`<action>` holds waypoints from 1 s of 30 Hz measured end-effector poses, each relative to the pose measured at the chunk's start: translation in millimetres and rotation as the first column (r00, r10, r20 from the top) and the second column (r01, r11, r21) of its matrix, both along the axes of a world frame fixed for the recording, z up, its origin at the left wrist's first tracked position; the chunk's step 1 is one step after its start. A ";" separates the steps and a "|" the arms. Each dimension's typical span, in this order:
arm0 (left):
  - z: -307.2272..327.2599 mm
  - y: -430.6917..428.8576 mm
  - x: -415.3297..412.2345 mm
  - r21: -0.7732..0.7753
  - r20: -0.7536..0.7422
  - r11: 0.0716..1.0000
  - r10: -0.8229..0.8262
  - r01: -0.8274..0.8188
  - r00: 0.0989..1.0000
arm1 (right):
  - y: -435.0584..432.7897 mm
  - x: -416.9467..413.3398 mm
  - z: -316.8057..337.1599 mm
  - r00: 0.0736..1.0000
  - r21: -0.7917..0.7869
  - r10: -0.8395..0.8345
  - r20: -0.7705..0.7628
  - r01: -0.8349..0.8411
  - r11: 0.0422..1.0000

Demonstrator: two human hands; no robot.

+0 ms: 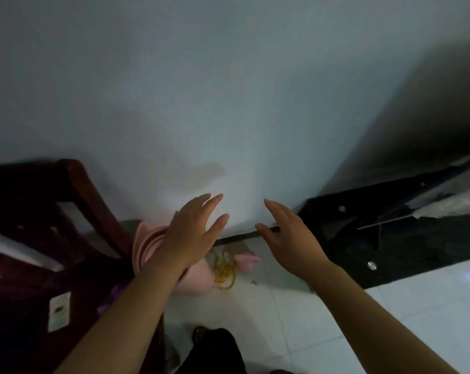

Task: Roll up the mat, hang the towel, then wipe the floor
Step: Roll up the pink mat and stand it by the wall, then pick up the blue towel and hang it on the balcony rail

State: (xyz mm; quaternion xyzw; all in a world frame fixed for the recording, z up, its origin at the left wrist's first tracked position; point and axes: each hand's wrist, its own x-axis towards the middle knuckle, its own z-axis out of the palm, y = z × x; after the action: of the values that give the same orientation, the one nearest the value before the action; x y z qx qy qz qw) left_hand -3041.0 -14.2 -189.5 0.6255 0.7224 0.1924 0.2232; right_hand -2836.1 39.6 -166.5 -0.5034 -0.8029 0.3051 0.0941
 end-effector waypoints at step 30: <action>78.5 72.7 630.5 0.171 -0.164 0.325 -0.921 0.930 0.352 | -150.7 536.3 52.5 0.341 0.045 -0.912 -0.226 0.939 0.340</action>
State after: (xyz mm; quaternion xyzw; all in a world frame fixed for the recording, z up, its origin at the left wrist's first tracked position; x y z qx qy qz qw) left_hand -2410.5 58.4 -110.9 0.9498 0.2136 0.1032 0.2041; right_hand -2299.8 -111.1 -114.0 -0.8339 -0.3860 0.1681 0.3568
